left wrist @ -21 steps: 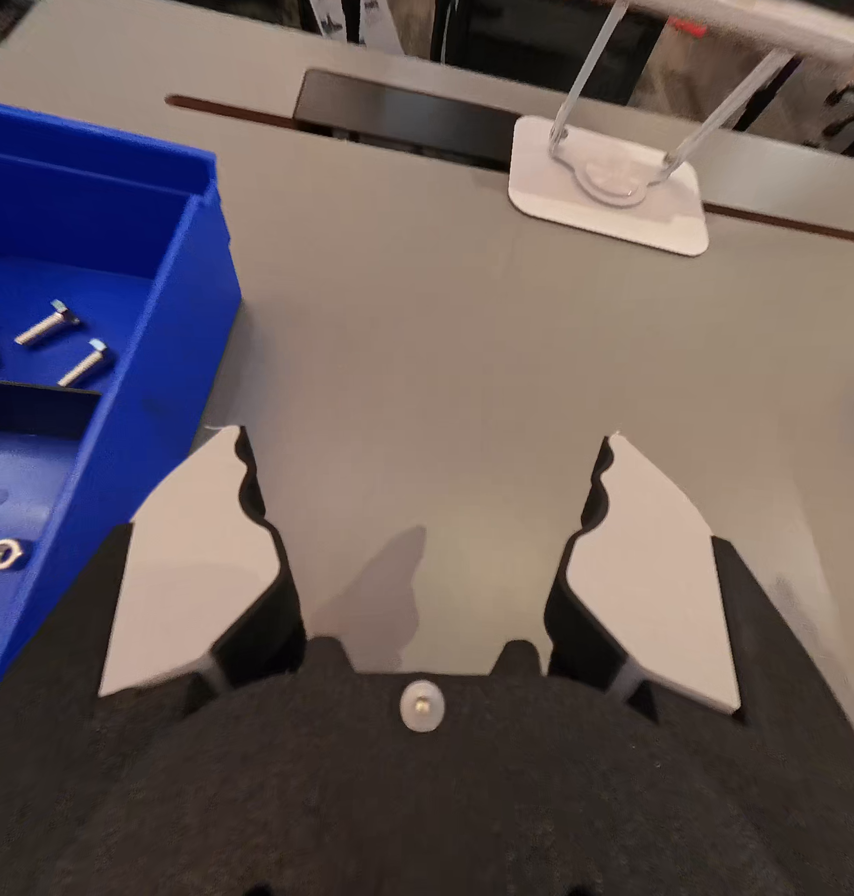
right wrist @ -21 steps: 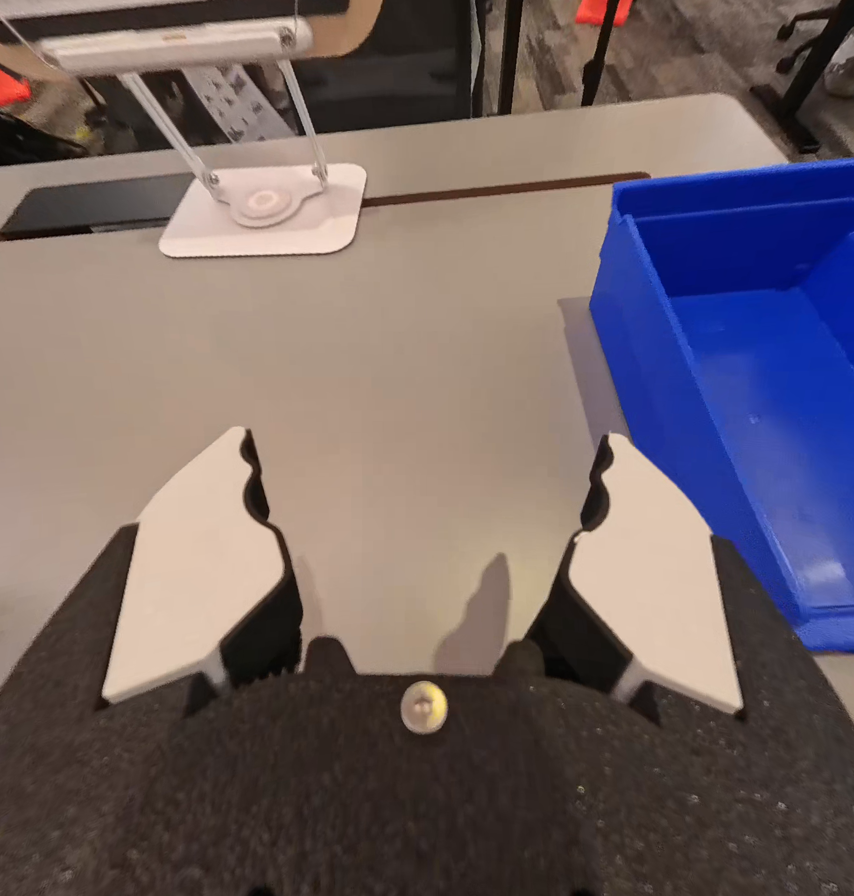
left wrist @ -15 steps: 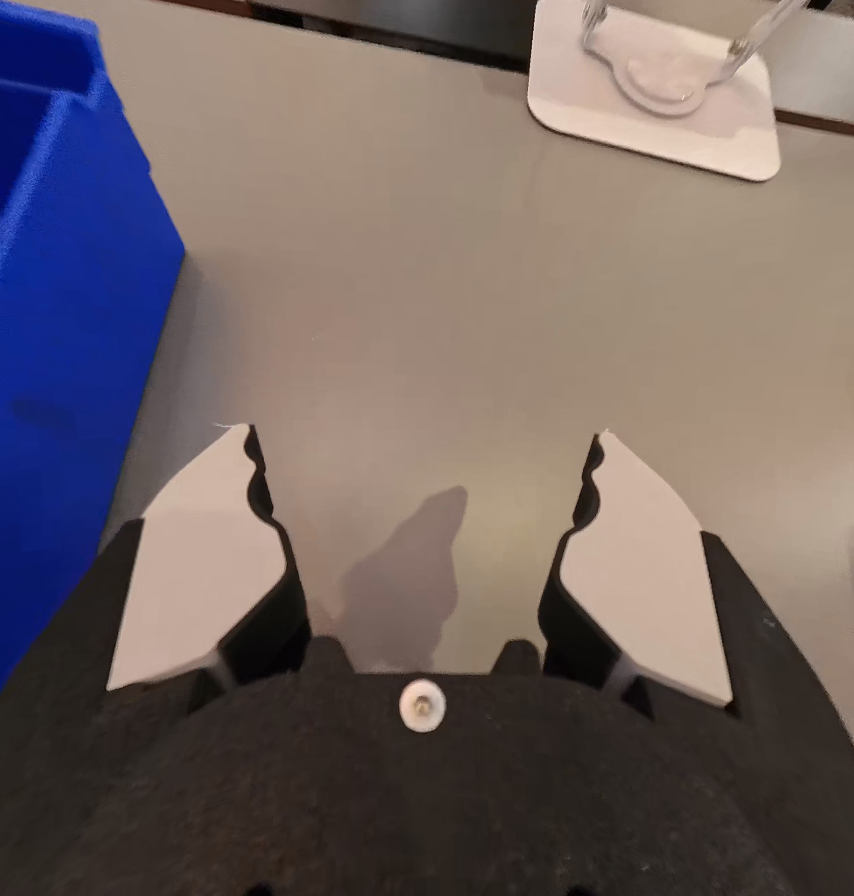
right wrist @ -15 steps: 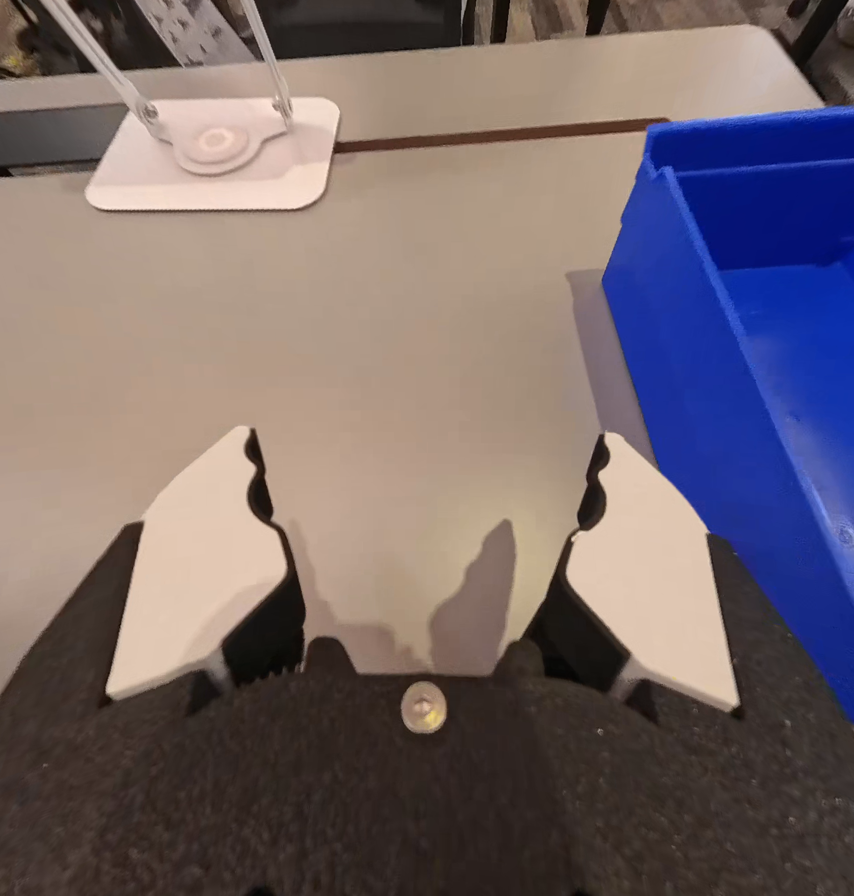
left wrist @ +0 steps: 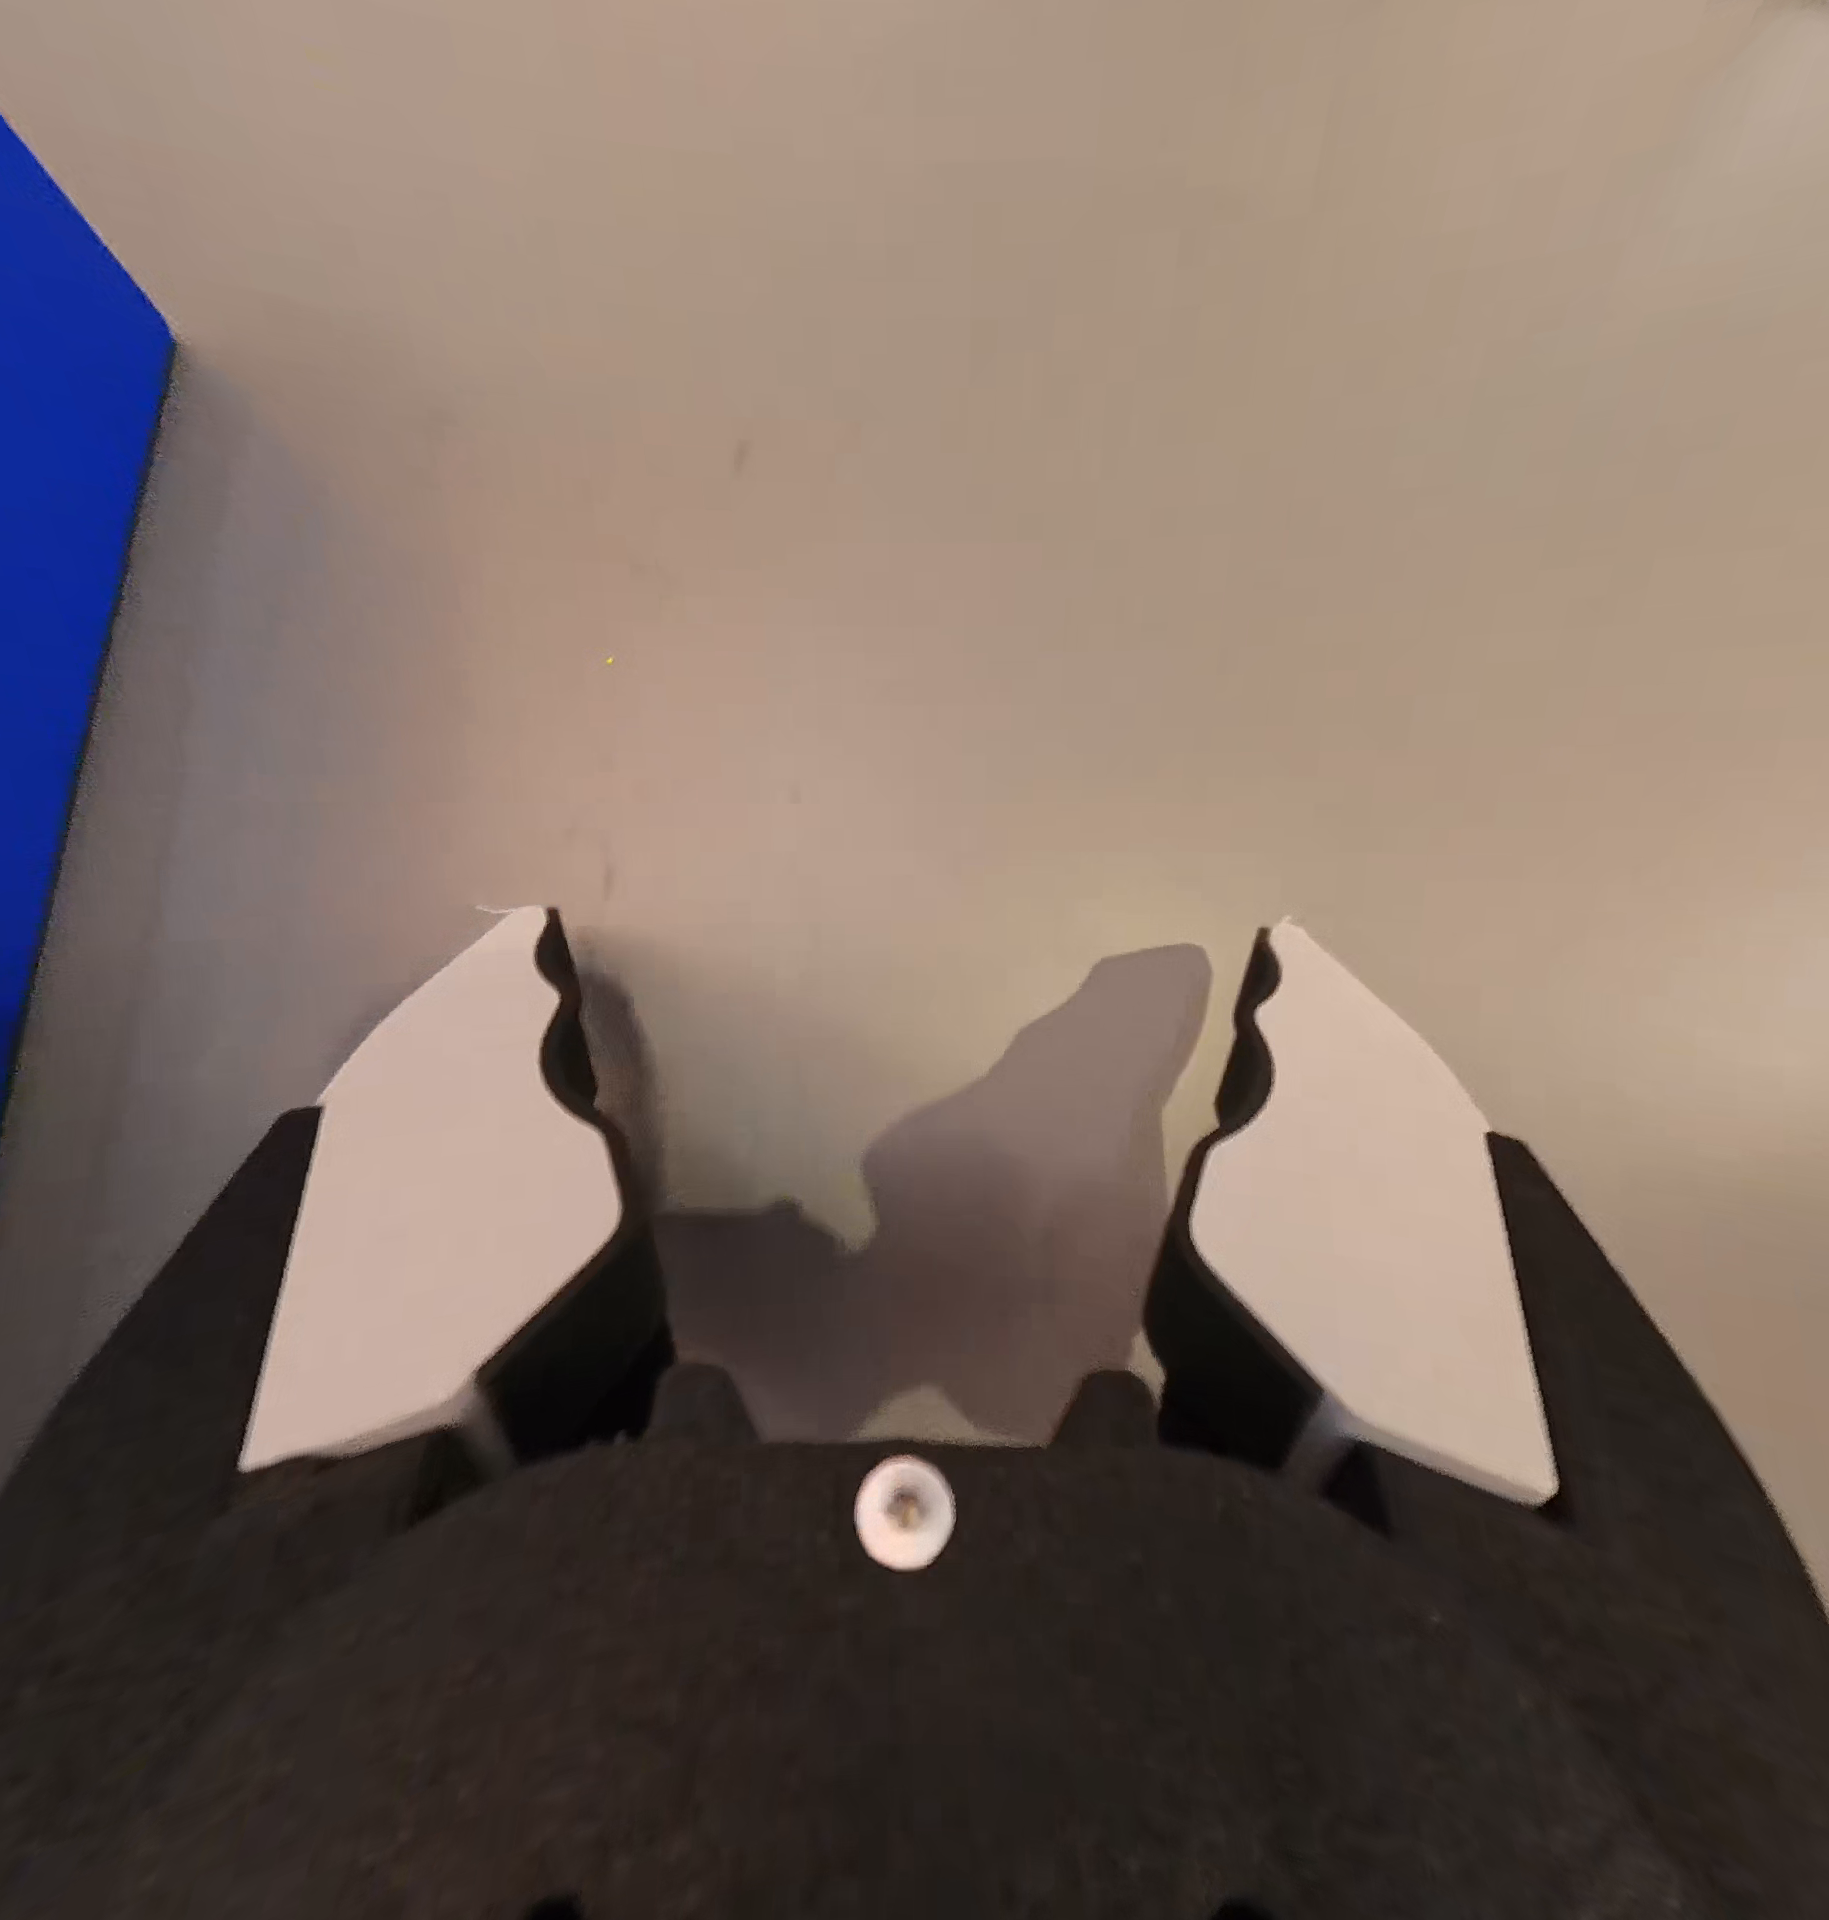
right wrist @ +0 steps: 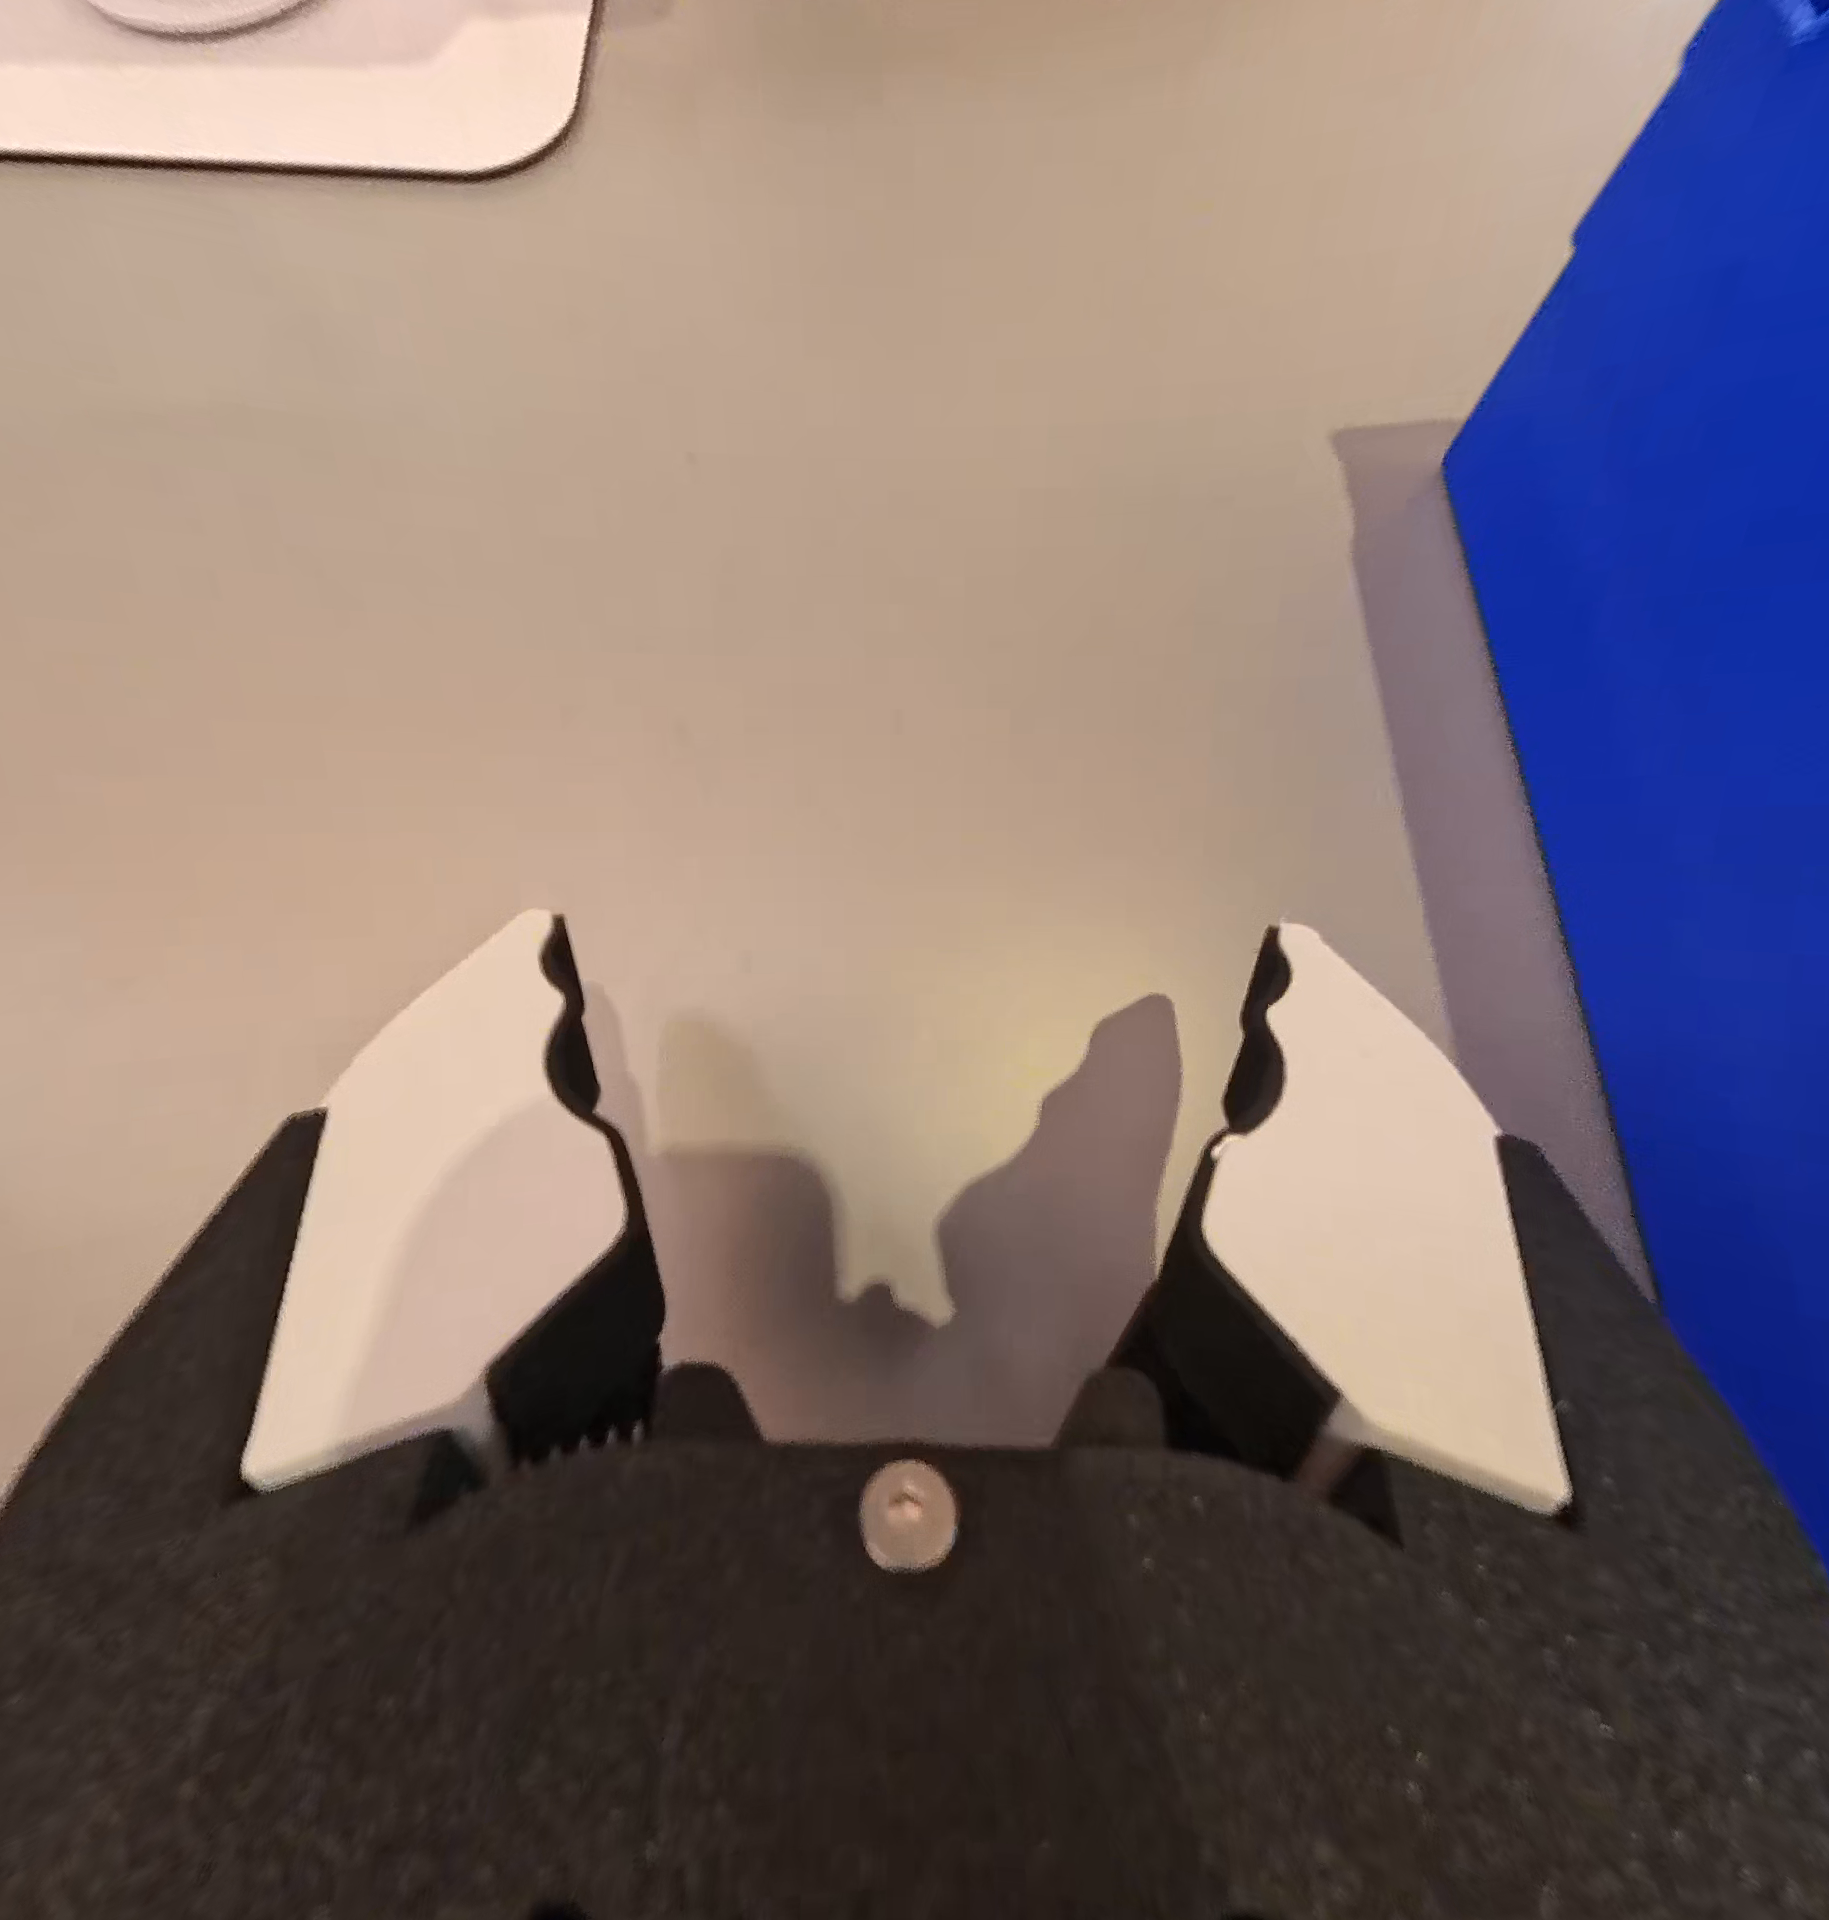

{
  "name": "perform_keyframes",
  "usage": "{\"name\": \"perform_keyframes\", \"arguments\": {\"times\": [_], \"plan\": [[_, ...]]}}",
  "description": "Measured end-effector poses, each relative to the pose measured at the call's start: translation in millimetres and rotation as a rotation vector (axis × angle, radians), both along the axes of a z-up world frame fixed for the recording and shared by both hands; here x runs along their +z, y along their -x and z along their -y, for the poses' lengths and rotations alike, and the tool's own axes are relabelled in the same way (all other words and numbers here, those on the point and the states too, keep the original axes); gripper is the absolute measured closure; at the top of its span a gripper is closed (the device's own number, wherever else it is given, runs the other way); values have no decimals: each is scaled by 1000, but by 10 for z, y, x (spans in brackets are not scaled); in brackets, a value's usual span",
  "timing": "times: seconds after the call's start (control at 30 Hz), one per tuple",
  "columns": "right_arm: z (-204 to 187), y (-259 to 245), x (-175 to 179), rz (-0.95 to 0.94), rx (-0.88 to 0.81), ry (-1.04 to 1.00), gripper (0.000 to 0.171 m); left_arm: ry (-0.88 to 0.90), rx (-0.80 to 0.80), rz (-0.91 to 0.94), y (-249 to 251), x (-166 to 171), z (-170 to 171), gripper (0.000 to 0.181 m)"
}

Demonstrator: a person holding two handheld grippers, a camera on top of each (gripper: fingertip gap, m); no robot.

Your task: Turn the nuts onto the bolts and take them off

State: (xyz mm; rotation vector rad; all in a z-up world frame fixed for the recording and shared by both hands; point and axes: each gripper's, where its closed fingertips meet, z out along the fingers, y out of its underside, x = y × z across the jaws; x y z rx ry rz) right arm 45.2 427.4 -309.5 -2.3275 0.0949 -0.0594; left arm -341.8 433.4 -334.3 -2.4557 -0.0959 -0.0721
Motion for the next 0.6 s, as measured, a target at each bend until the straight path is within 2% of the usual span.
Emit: {"name": "perform_keyframes", "arguments": {"times": [0.37,0.6], "plan": [[-26,-19,-337,62,3,70,53,-29,-16,-55,57,-107,-105,56],[-18,-36,-371,17,-20,79,50,-26,-18,-68,57,-118,-103,56]]}}
